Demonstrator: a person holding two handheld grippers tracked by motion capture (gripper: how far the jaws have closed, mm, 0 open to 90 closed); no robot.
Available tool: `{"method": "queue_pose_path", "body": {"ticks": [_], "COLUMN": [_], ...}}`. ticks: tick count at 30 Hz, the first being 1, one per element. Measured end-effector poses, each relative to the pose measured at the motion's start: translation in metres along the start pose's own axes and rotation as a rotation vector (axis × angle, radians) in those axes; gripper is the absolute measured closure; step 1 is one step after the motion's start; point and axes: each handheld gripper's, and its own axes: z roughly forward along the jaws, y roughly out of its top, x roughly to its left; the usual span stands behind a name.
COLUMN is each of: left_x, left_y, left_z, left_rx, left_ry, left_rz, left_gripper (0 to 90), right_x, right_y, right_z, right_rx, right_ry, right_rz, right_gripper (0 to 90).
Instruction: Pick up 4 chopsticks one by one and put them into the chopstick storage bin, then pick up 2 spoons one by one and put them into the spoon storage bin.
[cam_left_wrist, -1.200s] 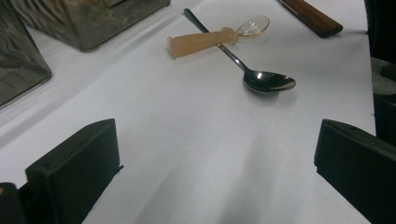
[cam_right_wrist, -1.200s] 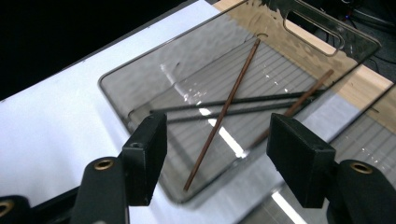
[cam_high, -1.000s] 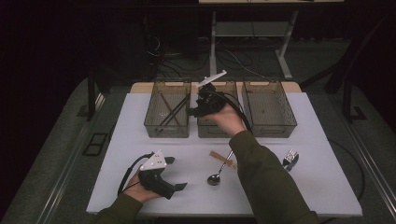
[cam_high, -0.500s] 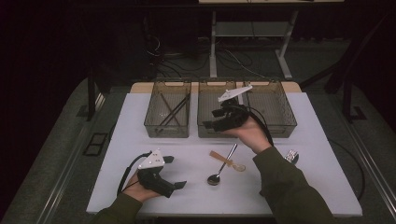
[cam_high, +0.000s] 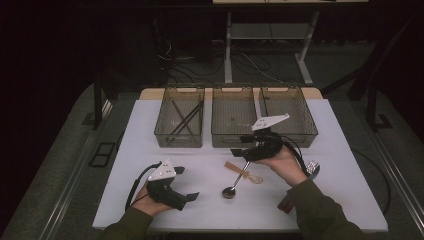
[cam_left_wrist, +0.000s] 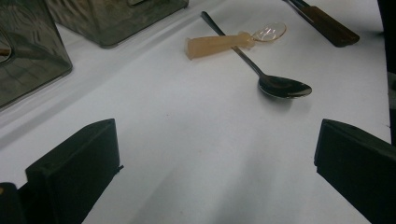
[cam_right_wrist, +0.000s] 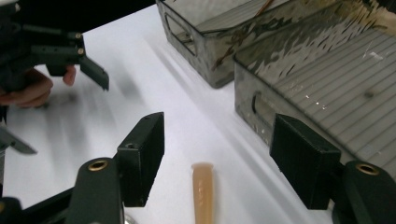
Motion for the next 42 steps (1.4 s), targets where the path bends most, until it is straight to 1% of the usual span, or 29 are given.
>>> {"method": "queue_pose_path", "body": {"ticks": [1, 3, 6, 8, 12, 18, 21, 26, 29, 32, 34, 38, 40, 42], "left_x": [0.000, -0.001, -0.001, -0.001, -0.001, -0.001, -0.001, -0.002, -0.002, -0.002, -0.002, -0.002, -0.002, -0.001], "left_y": [0.000, 0.000, -0.001, -0.001, -0.001, 0.000, 0.000, 0.000, 0.000, 0.000, 0.000, 0.000, -0.001, -0.001], "left_z": [0.000, 0.000, 0.000, 0.000, 0.000, -0.001, -0.001, -0.001, 0.000, 0.000, 0.000, 0.000, 0.000, 0.000], "left_rx": [0.000, 0.006, 0.011, 0.011, 0.002, -0.002, -0.005, 0.005, 0.007, 0.009, 0.009, 0.007, 0.005, 0.003], "left_ry": [0.002, 0.003, 0.003, 0.002, 0.000, 0.002, 0.008, 0.009, 0.011, 0.013, 0.014, 0.013, 0.015, 0.016], "left_rz": [0.002, 0.008, 0.006, 0.005, 0.002, 0.003, 0.002, -0.002, -0.002, -0.008, -0.008, -0.011, -0.012, -0.018], "left_gripper": [0.0, 0.0, 0.0, 0.0, 0.0, 0.0, 0.0, 0.0, 0.0, 0.0, 0.0, 0.0, 0.0, 0.0], "right_x": [0.000, 0.001, 0.001, 0.001, 0.003, 0.005, 0.005, 0.004, 0.004, 0.005, 0.006, 0.006, 0.006, 0.006], "right_y": [-0.005, -0.012, -0.019, -0.023, -0.025, -0.030, -0.033, -0.036, -0.037, -0.038, -0.038, -0.040, -0.040, -0.040], "right_z": [0.000, 0.000, 0.000, 0.003, 0.010, 0.021, 0.026, 0.032, 0.036, 0.040, 0.043, 0.049, 0.052, 0.054], "right_rx": [-0.007, 0.004, -0.004, 0.011, 0.020, 0.061, 0.082, 0.110, 0.136, 0.161, 0.171, 0.186, 0.203, 0.212], "right_ry": [0.001, -0.011, -0.004, 0.001, 0.011, 0.017, 0.012, -0.001, -0.003, -0.006, -0.017, -0.020, -0.025, -0.024], "right_rz": [-0.001, -0.010, -0.003, -0.001, -0.006, -0.013, -0.020, -0.029, -0.025, -0.045, -0.055, -0.065, -0.072, -0.072], "right_gripper": [35.0, 35.0, 34.9, 34.9, 35.0, 37.5, 39.1, 39.8, 39.8, 42.3, 43.7, 46.7, 47.7, 51.3]}}
